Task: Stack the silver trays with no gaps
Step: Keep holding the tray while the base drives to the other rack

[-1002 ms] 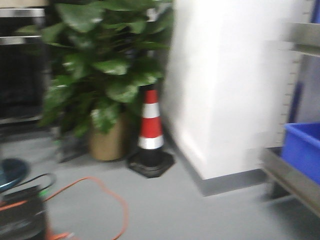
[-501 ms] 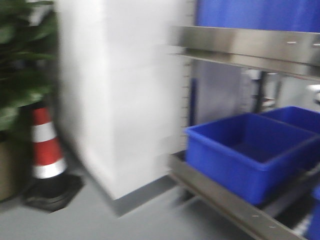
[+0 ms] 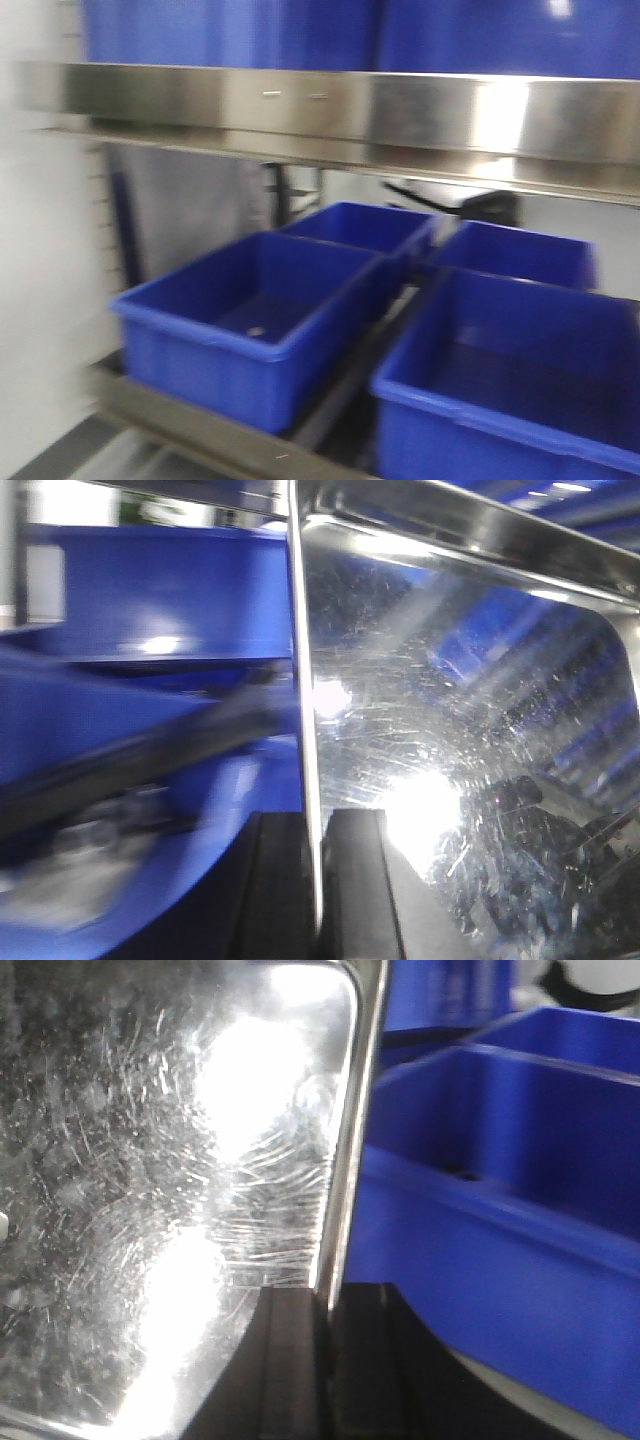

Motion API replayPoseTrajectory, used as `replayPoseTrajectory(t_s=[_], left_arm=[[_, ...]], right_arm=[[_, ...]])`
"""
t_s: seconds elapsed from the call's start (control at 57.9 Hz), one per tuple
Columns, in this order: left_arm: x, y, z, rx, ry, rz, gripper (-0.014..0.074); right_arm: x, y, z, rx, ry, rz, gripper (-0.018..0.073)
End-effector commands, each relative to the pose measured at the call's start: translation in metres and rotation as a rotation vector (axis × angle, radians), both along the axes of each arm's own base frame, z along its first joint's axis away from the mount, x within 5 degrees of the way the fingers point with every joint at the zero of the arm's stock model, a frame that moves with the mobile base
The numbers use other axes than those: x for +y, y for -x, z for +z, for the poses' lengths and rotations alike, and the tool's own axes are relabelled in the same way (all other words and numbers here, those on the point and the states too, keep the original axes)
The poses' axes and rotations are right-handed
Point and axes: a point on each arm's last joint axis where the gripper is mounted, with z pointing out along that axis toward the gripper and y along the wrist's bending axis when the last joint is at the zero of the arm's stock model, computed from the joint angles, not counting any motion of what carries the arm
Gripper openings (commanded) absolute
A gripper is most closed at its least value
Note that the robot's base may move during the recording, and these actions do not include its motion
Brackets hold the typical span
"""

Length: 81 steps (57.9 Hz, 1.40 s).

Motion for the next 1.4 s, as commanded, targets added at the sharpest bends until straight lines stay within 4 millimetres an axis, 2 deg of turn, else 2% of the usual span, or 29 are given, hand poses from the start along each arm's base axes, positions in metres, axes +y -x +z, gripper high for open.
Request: replayPoseTrajectory(t_s=[0.0,1.382], left_arm=[[0.0025,0.0073,0.0168,-0.066,0.049,-0.001,-0.002],[0.0025,0.0073,0.0168,-0.066,0.049,-0.001,-0.002]], right_arm=[[-0.0019,0.0036,0.0092,-0.047,0.025,-0.009,-0.0079],[-0.0019,0.0036,0.0092,-0.047,0.025,-0.009,-0.0079]])
